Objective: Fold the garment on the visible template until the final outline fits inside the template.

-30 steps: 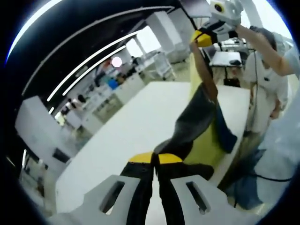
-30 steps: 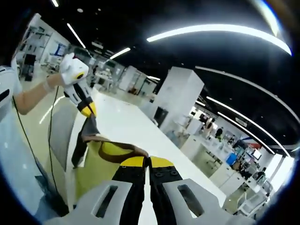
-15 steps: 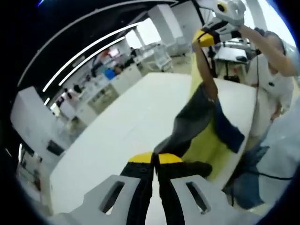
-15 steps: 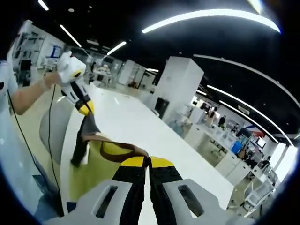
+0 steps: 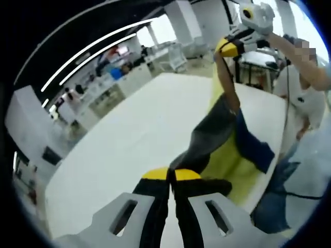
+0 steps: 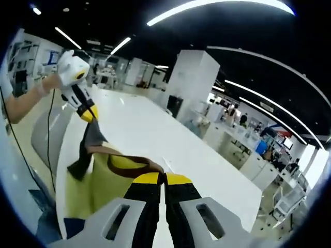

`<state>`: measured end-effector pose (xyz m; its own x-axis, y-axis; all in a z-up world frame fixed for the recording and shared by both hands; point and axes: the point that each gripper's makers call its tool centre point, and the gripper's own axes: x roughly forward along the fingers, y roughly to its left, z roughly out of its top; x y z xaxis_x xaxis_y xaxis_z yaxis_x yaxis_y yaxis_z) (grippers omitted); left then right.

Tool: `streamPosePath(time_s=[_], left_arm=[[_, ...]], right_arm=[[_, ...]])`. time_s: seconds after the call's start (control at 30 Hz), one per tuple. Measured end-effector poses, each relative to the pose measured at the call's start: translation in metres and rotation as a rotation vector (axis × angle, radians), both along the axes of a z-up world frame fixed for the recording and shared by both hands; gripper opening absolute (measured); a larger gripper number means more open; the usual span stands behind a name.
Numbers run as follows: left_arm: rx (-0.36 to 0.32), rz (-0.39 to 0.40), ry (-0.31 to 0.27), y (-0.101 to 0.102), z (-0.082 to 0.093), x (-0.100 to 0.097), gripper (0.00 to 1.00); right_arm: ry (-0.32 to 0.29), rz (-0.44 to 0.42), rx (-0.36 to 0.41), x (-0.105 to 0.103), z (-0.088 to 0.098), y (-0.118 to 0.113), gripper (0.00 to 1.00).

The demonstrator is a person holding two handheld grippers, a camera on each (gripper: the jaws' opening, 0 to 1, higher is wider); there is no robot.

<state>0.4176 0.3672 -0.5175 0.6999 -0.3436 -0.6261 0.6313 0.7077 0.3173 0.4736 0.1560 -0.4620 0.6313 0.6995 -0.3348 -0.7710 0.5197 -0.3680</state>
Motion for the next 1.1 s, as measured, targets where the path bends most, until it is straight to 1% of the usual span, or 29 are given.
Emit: streamPosePath(time_s=[0.1,0.17,0.27,0.3,0.4,0.43,0.47,0.6,0.67,0.8,0.9,0.97,1.03,1.1], left_arm=[[-0.017,0.017,0.030,0.001,-0.011,0.009,0.00],[-0.006,0.027,0.041,0.004,-0.016,0.013,0.00],[-0.045,0.043,0.066,0.005,-0.023,0.021,0.00],[-0.047,0.051,0.069,0.007,-0.026,0.026,0.00],[-0.040,0.065,0.090,0.009,-0.035,0.032,0.00],[-0.043,0.061,0.100,0.009,-0.038,0.033,0.00],[-0.064,0.055,0.131,0.007,-0.042,0.032,0.00],[-0.081,0.077,0.137,0.014,-0.049,0.044,0.00],[-0.090,0.095,0.139,0.018,-0.053,0.050,0.00],[-0.066,0.112,0.129,0.021,-0.061,0.057,0.00],[-0.083,0.127,0.128,0.022,-0.065,0.064,0.00],[-0.090,0.134,0.128,0.022,-0.068,0.069,0.00],[-0.109,0.134,0.144,0.022,-0.070,0.073,0.00],[-0.119,0.148,0.149,0.026,-0.075,0.079,0.00]], right_arm=[[0.014,-0.017,0.000,0.014,-0.013,-0.001,0.02],[0.019,-0.029,-0.007,0.021,-0.019,-0.002,0.02],[0.042,-0.039,-0.006,0.031,-0.029,-0.003,0.02],[0.051,-0.043,-0.006,0.036,-0.034,-0.002,0.02],[0.075,-0.053,-0.016,0.046,-0.046,-0.001,0.02],[0.089,-0.051,-0.015,0.049,-0.050,0.001,0.02],[0.094,-0.049,-0.017,0.050,-0.052,0.002,0.02],[0.111,-0.058,-0.017,0.062,-0.061,0.004,0.02],[0.126,-0.078,-0.016,0.073,-0.068,0.002,0.02],[0.140,-0.105,-0.013,0.087,-0.078,-0.002,0.02],[0.159,-0.121,0.006,0.099,-0.085,0.001,0.02],[0.163,-0.124,0.001,0.107,-0.091,0.003,0.02],[0.174,-0.127,-0.011,0.115,-0.098,0.004,0.02],[0.188,-0.129,-0.009,0.122,-0.103,0.004,0.02]])
